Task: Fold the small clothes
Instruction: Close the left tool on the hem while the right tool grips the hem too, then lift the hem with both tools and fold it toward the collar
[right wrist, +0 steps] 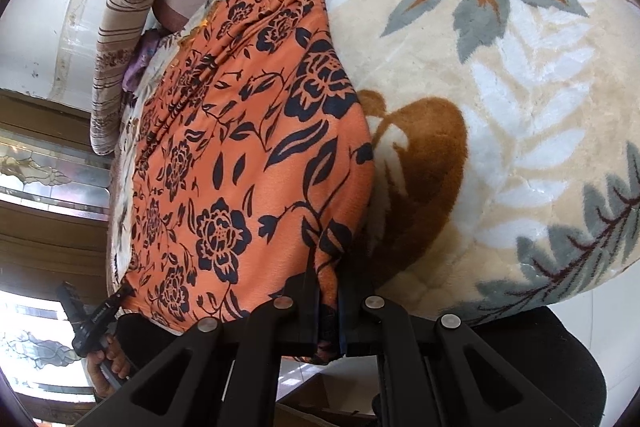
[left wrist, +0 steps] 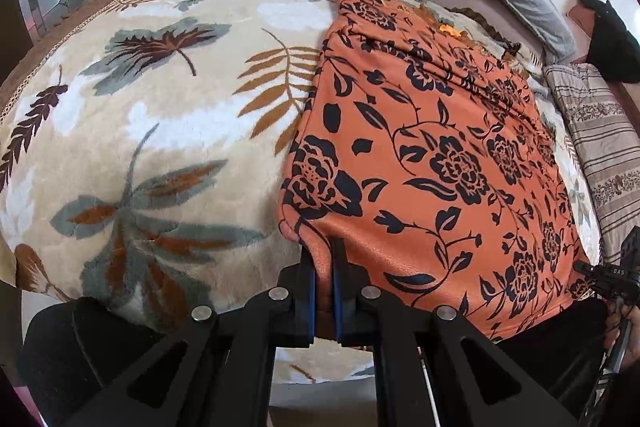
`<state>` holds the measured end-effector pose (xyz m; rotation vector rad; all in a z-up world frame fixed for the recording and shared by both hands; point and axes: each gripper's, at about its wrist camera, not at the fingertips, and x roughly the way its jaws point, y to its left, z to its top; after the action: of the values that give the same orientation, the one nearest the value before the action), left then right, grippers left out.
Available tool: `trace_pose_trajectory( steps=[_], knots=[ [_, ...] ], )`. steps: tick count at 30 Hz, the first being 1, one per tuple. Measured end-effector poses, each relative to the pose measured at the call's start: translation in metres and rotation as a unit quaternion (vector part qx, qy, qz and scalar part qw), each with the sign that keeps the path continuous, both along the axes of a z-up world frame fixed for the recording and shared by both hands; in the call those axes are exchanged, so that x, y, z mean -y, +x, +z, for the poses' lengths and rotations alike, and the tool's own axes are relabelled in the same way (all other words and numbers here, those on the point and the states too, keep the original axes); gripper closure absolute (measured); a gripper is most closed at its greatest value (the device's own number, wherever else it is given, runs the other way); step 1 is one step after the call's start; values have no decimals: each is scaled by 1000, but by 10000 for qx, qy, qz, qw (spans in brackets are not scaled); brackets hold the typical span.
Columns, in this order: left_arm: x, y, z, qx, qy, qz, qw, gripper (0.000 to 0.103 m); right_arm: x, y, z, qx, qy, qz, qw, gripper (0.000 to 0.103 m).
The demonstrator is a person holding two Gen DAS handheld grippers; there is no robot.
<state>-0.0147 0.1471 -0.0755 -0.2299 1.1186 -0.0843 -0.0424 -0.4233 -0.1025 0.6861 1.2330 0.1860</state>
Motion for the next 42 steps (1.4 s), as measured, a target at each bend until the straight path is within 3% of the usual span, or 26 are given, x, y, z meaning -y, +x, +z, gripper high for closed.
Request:
trace_pose_trajectory(
  steps=[7, 14, 19, 22, 26, 31, 34, 36, 38, 39, 40, 41, 42],
  knots=[
    [2, 5, 4, -6, -53, -27, 10000, 96, 2, 2, -2, -5, 184, 15, 9998, 96],
    [-5, 25, 40, 413, -416, -74, 9983, 96, 10, 20, 17, 394, 815, -86, 9959, 96],
    [1, 32, 25, 111, -158, -187, 9996, 96, 5, 34, 19, 341, 841, 87, 9958, 96],
    [10, 43, 33, 159, -45, -440, 9989, 96, 4, 41, 13, 186, 852, 197, 9960, 96],
    [20, 84, 70, 608, -321, -648, 9955, 96, 6, 72, 24, 446, 998, 311, 9935, 96],
    [32, 157, 117, 1474, -358, -799, 9852, 96, 15, 153, 68, 1274, 1302, 295, 9828, 96],
    [29, 217, 111, 1556, -277, -321, 9869, 95, 37, 222, 85, 1706, 1527, -171, 9733, 96],
    [24, 260, 92, 1469, -194, -19, 9890, 94, 55, 260, 72, 1722, 1727, -783, 9666, 93],
    [22, 303, 62, 1291, -130, 237, 9913, 88, 62, 291, 49, 1595, 1623, -1030, 9683, 82],
    [22, 318, 50, 1208, -133, 250, 9923, 84, 62, 298, 39, 1496, 1463, -1141, 9712, 65],
    [24, 342, 30, 836, -48, 256, 9962, 73, 61, 304, 25, 1279, 1175, -1284, 9764, 39],
    [26, 353, 20, 566, 46, 358, 9977, 56, 62, 303, 18, 1174, 1063, -1369, 9778, 33],
    [27, 360, 13, 450, 88, 403, 9981, 51, 61, 299, 11, 1119, 1005, -1464, 9777, 33]
  ],
)
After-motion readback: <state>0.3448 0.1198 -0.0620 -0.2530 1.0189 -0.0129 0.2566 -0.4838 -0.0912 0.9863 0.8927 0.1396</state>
